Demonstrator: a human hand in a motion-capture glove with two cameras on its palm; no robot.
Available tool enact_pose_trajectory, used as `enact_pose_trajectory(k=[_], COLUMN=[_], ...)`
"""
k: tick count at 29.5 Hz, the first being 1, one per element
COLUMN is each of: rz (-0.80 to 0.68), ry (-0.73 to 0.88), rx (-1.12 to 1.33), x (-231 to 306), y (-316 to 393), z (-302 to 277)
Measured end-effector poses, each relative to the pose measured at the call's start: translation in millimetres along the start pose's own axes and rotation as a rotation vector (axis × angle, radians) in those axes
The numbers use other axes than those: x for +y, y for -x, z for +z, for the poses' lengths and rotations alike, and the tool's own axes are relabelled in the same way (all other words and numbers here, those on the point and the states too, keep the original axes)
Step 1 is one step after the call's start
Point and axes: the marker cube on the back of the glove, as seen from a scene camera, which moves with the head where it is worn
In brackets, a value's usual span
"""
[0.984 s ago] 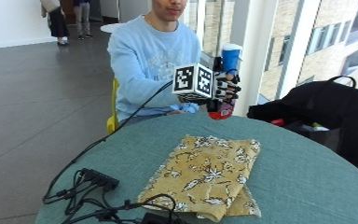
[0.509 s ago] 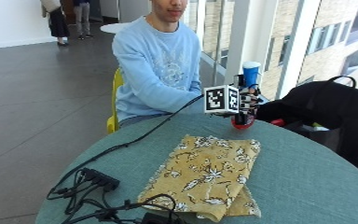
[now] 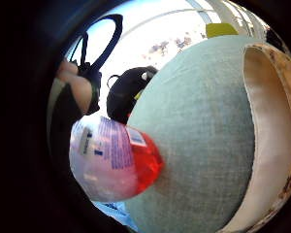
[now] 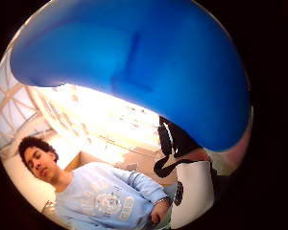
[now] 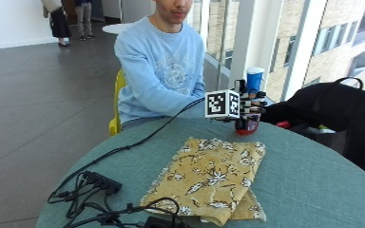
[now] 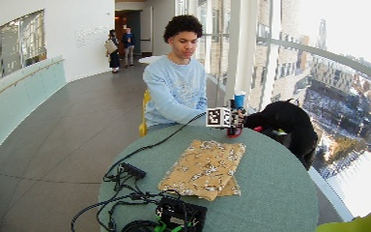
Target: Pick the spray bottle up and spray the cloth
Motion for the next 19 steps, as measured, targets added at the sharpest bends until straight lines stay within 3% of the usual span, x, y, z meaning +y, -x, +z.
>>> enact_pose_trajectory(k=[9,19], rz=[-0.014,0.149], ry=[-0.038,-0.072], rx=[0.144,0.495], x=[49,158], y=[13,-6], z=[-77,-172])
